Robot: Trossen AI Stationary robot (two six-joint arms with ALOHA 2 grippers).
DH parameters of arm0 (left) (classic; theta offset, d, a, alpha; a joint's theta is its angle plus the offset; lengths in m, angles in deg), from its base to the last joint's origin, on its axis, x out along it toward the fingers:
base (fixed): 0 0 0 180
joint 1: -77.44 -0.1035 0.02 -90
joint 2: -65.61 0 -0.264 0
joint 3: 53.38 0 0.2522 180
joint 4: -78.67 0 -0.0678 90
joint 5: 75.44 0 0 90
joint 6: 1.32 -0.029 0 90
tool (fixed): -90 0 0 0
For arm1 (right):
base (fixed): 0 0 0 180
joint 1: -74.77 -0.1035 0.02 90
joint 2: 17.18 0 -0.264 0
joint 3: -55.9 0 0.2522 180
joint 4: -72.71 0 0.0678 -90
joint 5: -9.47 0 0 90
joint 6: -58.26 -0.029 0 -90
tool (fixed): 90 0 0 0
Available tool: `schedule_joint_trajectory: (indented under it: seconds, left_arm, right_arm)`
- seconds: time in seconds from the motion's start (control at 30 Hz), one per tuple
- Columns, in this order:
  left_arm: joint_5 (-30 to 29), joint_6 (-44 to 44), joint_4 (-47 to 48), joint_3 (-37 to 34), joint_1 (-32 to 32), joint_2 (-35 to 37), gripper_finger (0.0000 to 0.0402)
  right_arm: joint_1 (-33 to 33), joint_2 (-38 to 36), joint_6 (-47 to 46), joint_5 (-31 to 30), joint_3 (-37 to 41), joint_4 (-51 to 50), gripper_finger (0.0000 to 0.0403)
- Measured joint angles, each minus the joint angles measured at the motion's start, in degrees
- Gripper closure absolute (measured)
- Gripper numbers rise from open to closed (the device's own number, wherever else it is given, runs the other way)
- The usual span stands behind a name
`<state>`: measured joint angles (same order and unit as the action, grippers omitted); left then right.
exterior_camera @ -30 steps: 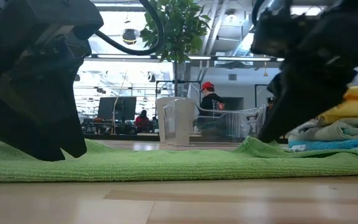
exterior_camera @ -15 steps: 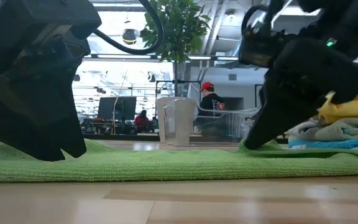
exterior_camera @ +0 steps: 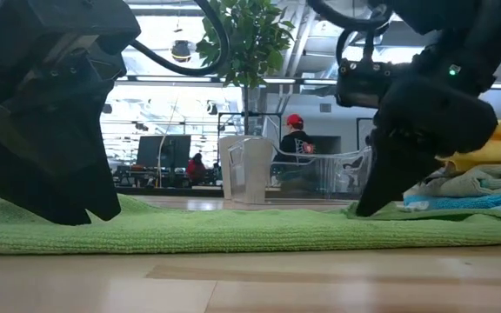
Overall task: Fold microfiber towels
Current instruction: Fold the green microfiber cloth
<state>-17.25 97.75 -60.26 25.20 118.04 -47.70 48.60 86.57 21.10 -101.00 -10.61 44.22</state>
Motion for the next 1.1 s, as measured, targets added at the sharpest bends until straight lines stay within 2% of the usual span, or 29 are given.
schedule_joint_trajectory:
  seconds: [0.23, 0.37, 0.47, 0.53, 0.63, 0.83, 0.97, 1.1]
  left_arm:
    - [0.02, -0.96, 0.04, 0.00, 0.00, -0.02, 0.0235]
    - [-0.02, -1.51, 0.06, 0.00, 0.06, -0.02, 0.0235]
    - [-0.24, -1.18, 0.04, 0.00, 0.07, -0.02, 0.0235]
    - [-0.28, -1.14, 0.04, 0.00, 0.09, -0.02, 0.0235]
    - [-0.28, -0.90, -0.04, -0.02, 0.09, -0.04, 0.0235]
    - [-0.59, 0.48, -0.33, -0.02, 0.09, -0.02, 0.0235]
    - [-0.62, 0.11, -0.53, -0.02, 0.09, -0.02, 0.0235]
    - [-0.61, -0.08, -0.60, -0.02, 0.09, -0.02, 0.0235]
  right_arm:
    - [-1.48, -3.69, -5.42, -0.10, 0.00, -6.79, 0.0393]
    - [-1.95, -6.18, -8.13, -2.10, 0.00, -13.18, 0.0397]
    - [-1.97, -7.95, -4.18, -2.08, 0.00, -11.45, 0.0391]
    - [-2.01, -8.37, -0.21, -0.75, -0.03, -6.44, 0.0366]
    - [-2.08, -7.81, 3.13, -0.59, -0.04, -0.56, 0.0307]
    - [-0.54, -3.26, 0.97, -0.50, -0.04, 2.43, 0.0198]
    - [0.30, -0.06, 0.71, -0.35, -0.02, 3.18, 0.0172]
    - [1.02, 1.59, -0.77, 0.33, -0.13, 3.46, 0.0180]
